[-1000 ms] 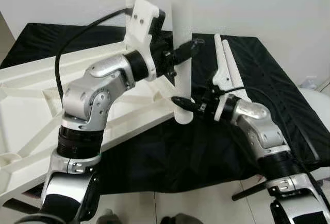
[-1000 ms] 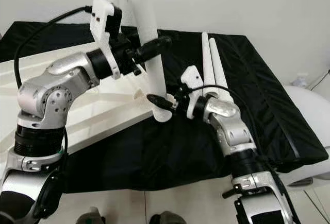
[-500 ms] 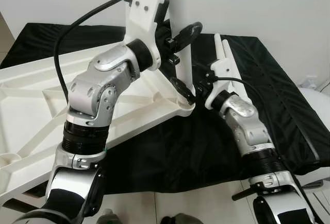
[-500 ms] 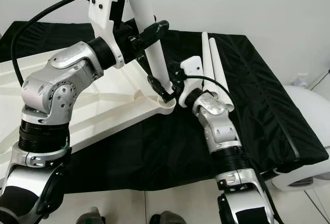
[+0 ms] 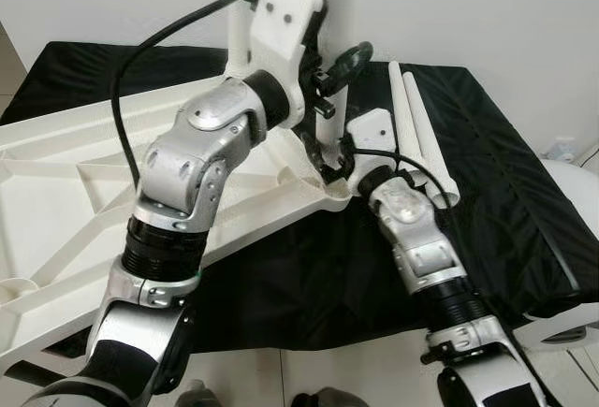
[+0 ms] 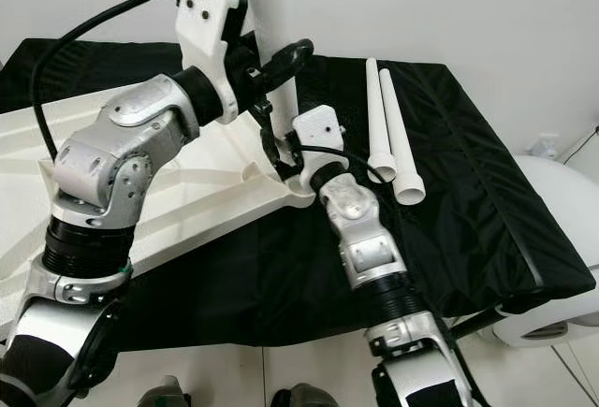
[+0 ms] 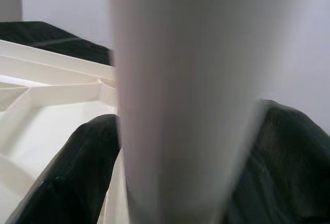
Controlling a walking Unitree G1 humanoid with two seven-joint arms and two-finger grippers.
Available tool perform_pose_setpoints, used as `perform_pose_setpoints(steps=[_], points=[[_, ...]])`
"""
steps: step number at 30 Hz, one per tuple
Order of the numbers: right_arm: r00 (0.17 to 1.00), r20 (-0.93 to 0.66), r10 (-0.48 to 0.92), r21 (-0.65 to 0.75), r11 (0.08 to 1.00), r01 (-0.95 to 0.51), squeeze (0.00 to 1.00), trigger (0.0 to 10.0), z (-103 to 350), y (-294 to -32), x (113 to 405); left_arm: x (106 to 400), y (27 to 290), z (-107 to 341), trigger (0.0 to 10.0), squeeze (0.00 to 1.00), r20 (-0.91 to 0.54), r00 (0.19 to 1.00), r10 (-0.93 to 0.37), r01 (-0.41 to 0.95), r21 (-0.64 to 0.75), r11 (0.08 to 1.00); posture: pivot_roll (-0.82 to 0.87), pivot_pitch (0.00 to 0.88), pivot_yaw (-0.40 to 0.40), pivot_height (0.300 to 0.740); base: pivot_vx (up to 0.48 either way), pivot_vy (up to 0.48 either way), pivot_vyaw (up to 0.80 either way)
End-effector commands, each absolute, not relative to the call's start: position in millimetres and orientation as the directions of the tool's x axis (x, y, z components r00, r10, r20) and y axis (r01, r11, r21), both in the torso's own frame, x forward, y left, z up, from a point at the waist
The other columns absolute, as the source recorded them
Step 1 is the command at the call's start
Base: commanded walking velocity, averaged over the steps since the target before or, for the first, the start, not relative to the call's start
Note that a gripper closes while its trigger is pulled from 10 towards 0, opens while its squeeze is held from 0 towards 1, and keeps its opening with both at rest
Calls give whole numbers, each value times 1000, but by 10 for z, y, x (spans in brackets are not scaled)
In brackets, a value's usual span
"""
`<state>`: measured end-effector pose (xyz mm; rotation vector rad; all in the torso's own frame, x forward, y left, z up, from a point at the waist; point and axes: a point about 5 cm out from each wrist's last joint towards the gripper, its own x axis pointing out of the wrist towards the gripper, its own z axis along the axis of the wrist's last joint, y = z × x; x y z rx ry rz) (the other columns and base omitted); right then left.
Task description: Building children table
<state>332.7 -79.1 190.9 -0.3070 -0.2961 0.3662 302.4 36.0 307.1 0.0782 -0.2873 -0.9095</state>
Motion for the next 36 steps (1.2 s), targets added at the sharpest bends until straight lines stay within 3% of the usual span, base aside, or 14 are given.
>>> perform_pose_setpoints(steps=[1,17,18,20,22,23,27,29,31,32,33,34,35,36], points=[[917,205,343,-344,902,-260,0,10000,1858,-815,3329,3020,319,3081,10000,0,230,609,-759,734,197,650,73,0,-86,740,0,0,0],[967,192,167,-300,948,-104,0,10000,1800,-778,3339,2991,272,3130,10000,0,249,601,-760,730,217,648,84,0,-85,740,0,0,0],[966,200,164,-307,947,-97,0,6000,1809,-775,3336,2991,277,3138,10000,0,251,601,-759,728,219,650,85,0,-85,740,0,0,0],[965,206,161,-314,945,-91,0,6000,1818,-771,3335,2992,281,3144,10000,0,252,602,-758,727,220,650,85,0,-84,740,0,0,0],[963,219,161,-305,948,-89,0,4863,1846,-740,3318,2998,291,3146,10000,0,253,605,-755,723,223,654,87,0,-82,740,0,0,0],[962,221,162,-303,949,-90,0,2627,1855,-728,3312,3000,294,3146,10000,0,252,605,-755,723,223,654,87,0,-81,740,0,0,0],[961,227,159,-301,950,-86,0,3490,1868,-714,3304,3006,297,3146,10000,0,251,607,-754,722,224,655,87,0,-81,740,0,0,0],[959,234,159,-300,950,-84,0,902,1882,-697,3292,3011,301,3147,10000,0,252,608,-753,720,224,657,88,0,-82,740,0,0,0],[958,237,159,-302,950,-82,0,902,1887,-692,3288,3013,301,3148,10000,0,252,609,-752,720,224,657,88,0,-82,740,0,0,0],[956,248,159,-313,947,-76,0,2314,1900,-682,3278,3017,304,3149,10000,0,253,610,-751,718,224,659,87,0,-80,740,0,0,0],[955,252,159,-314,946,-74,0,5255,1902,-671,3269,3019,304,3151,10000,0,253,610,-751,718,225,659,86,0,-79,740,0,0,0],[954,253,159,-314,946,-74,0,5255,1902,-663,3265,3021,304,3151,10000,0,253,611,-750,717,225,660,86,0,-79,740,0,0,0],[954,255,159,-316,946,-73,0,10000,1902,-656,3260,3021,302,3152,10000,0,253,610,-751,717,225,659,85,0,-78,740,0,0,0],[954,255,159,-316,946,-73,0,10000,1901,-653,3258,3020,300,3153,10000,0,253,610,-751,718,225,659,85,0,-78,740,0,0,0]])
